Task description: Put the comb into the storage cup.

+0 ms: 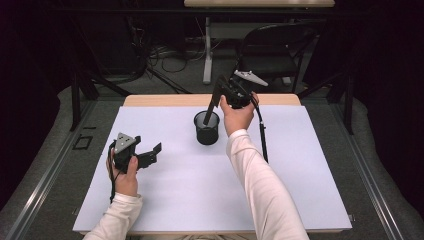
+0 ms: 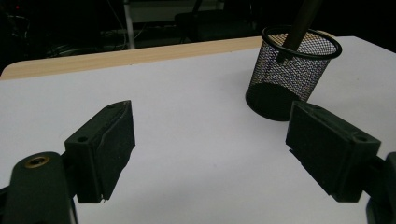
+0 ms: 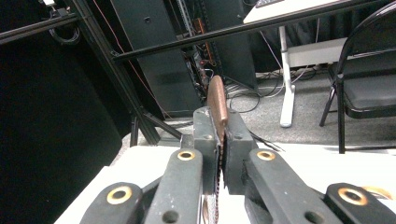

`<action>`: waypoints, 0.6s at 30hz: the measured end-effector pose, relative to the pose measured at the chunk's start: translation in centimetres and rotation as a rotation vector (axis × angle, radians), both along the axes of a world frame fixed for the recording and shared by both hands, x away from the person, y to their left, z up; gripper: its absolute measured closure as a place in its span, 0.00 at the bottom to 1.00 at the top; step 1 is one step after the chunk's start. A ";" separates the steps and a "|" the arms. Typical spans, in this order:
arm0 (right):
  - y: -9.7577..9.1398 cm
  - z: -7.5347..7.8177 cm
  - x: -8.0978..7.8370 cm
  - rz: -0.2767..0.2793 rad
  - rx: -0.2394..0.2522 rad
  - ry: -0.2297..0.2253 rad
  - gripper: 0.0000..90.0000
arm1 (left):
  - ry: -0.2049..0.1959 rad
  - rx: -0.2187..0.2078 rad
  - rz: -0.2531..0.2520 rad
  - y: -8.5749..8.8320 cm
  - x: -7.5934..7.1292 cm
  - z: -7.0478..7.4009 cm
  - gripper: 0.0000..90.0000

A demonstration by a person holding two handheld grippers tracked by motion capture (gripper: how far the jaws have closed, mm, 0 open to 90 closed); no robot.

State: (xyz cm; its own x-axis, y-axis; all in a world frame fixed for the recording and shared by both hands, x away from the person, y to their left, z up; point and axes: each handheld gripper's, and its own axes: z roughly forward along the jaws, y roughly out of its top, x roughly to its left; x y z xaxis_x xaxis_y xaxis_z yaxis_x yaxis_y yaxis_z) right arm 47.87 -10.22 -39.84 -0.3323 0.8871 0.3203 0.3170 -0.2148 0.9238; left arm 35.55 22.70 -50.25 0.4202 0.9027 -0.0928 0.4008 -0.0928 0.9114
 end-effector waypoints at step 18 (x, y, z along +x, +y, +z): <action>-0.1 -1.8 0.0 -0.003 0.024 0.030 0.97 | 0.001 -0.002 0.003 0.0 0.0 0.0 0.17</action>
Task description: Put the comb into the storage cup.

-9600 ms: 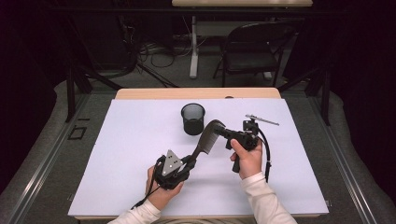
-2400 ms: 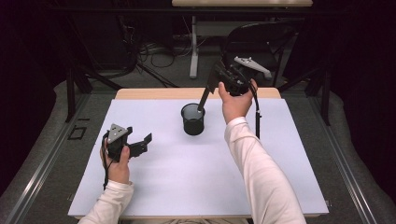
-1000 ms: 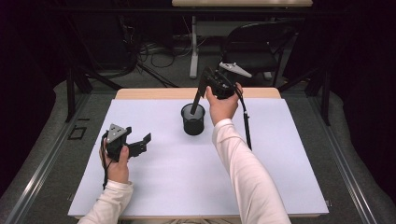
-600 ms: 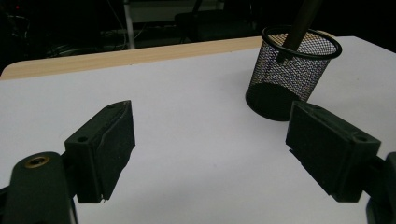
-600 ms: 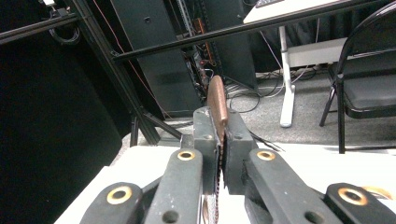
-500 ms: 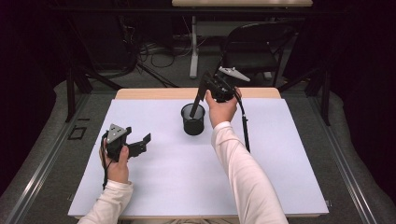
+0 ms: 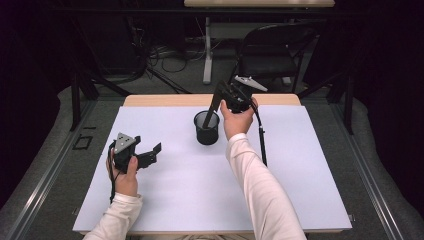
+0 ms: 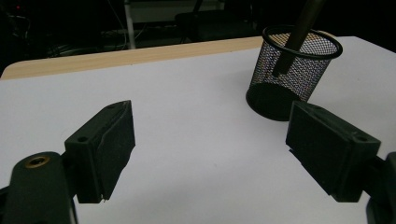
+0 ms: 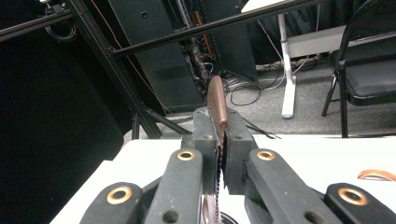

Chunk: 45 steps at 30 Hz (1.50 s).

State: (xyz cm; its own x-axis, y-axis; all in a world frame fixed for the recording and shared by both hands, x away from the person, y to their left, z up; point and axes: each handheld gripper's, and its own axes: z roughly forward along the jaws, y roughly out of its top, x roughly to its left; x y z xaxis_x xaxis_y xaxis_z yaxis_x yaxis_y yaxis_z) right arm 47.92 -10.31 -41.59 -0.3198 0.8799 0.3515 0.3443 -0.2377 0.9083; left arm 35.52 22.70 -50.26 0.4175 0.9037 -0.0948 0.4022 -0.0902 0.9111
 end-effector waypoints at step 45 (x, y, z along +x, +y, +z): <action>1.1 -2.8 0.2 0.023 0.022 0.057 0.97 | 0.007 0.007 0.005 0.1 0.1 -0.2 0.17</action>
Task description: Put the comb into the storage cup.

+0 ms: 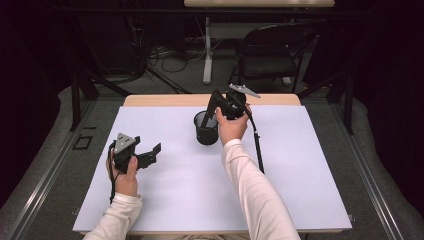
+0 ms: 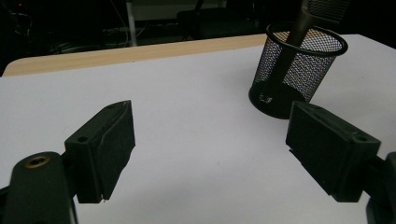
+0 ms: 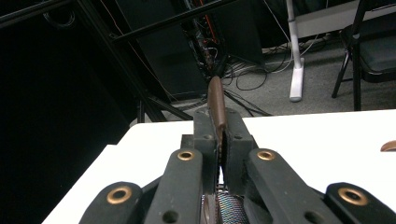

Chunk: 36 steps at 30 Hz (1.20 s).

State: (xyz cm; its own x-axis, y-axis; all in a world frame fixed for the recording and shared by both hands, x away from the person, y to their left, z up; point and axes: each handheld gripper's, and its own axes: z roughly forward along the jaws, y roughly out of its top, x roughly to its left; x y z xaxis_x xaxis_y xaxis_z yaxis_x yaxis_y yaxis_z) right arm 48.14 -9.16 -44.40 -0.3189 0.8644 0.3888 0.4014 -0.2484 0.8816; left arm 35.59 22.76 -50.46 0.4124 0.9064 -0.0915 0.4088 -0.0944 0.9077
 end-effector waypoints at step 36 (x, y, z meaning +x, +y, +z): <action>-2.2 -0.8 0.3 0.003 0.087 0.043 0.97 | 0.005 0.010 0.001 -0.1 0.1 -0.2 0.17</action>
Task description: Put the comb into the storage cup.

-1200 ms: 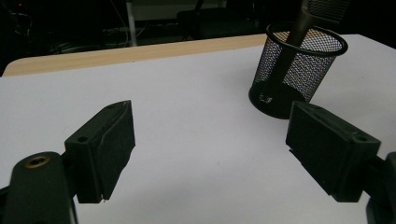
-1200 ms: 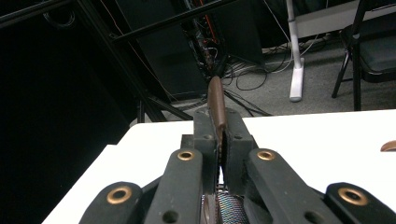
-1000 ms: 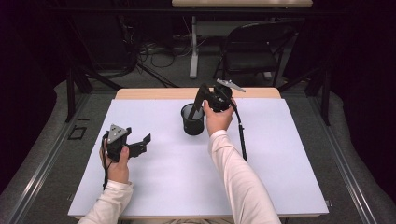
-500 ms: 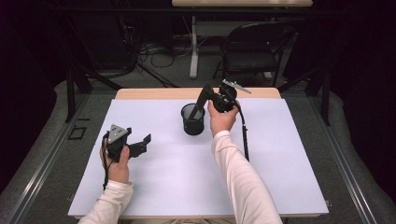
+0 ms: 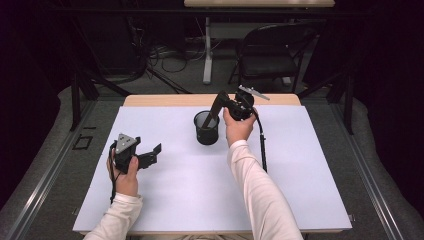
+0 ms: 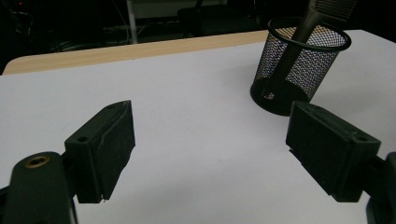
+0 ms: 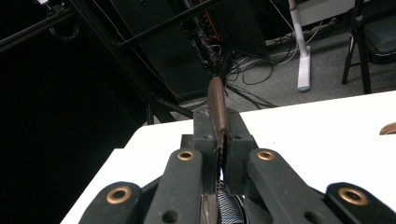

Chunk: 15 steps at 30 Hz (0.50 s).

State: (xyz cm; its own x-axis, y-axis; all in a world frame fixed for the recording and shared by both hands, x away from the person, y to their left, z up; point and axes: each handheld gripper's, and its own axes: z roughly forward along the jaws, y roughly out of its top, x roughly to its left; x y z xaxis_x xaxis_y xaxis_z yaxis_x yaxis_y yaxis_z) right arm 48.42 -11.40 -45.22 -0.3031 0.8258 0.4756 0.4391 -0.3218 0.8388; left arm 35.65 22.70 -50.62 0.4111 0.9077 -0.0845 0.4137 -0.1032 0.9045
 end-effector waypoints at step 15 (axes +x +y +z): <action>-1.3 -0.7 0.1 -0.013 0.045 0.020 0.97 | 0.001 0.003 0.000 0.0 0.0 0.0 0.17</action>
